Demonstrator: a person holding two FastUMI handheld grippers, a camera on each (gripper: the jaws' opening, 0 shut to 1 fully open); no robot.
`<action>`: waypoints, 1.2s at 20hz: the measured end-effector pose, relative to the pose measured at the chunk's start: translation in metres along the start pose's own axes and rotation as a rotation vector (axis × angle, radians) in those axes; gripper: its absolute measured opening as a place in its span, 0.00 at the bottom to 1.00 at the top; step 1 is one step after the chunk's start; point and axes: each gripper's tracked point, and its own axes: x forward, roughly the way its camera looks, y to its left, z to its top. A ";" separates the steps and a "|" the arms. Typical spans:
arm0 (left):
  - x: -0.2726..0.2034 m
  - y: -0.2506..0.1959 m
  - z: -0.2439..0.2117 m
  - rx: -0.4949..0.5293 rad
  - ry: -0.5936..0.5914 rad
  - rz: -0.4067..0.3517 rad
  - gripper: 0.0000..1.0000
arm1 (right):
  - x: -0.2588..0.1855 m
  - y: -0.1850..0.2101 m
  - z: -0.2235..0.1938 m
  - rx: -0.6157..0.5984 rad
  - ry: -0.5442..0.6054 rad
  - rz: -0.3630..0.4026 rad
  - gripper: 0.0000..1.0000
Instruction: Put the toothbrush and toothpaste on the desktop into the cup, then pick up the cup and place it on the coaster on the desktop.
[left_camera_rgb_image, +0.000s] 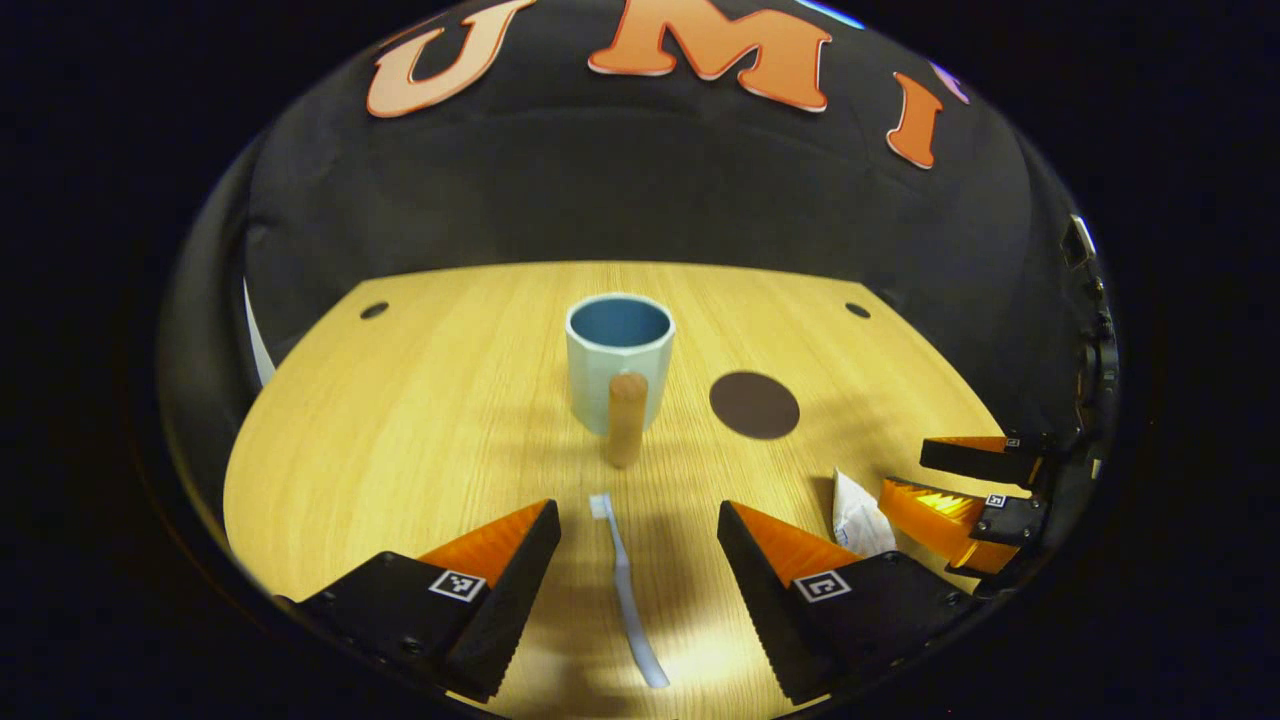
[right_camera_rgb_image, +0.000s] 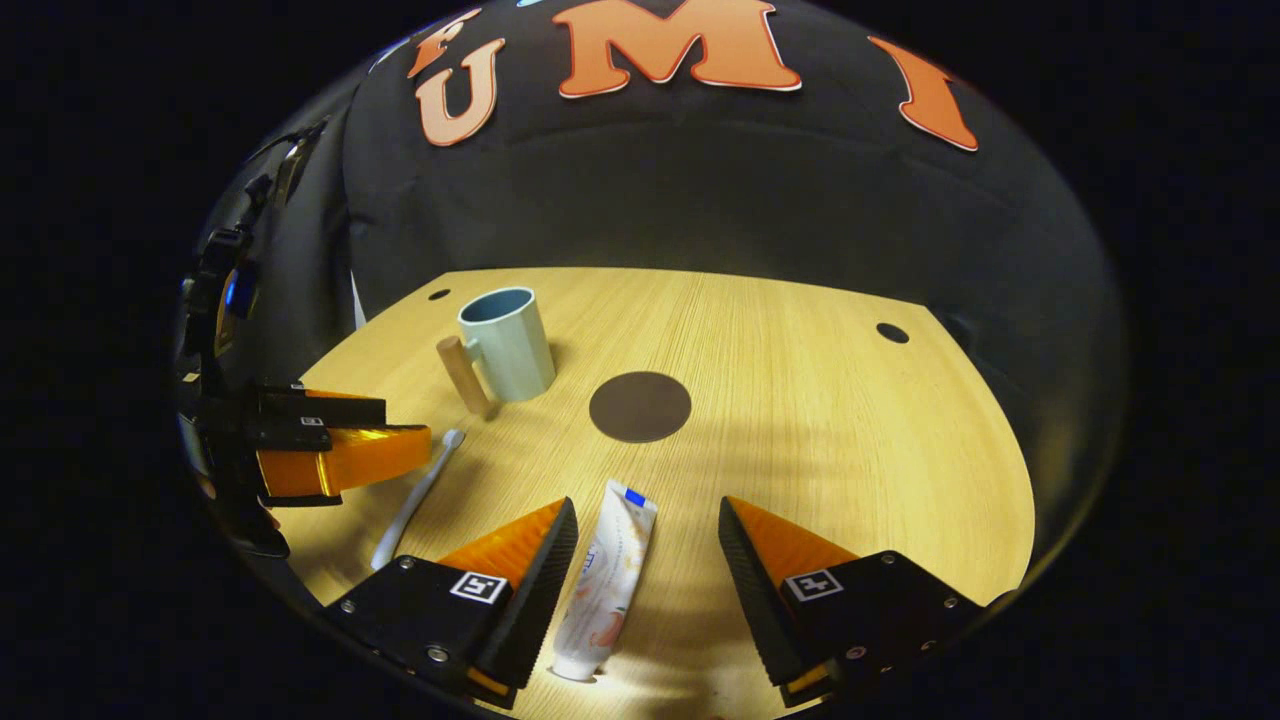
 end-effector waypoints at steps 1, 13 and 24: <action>0.002 0.000 -0.002 -0.008 0.035 0.001 0.94 | 0.004 0.002 -0.005 -0.009 0.019 0.002 0.85; 0.007 0.013 -0.001 -0.114 0.260 0.070 0.87 | 0.019 0.023 -0.046 -0.021 0.162 0.010 0.65; 0.004 0.038 -0.005 -0.161 0.259 0.157 0.19 | 0.024 0.040 -0.045 0.040 0.137 0.081 0.12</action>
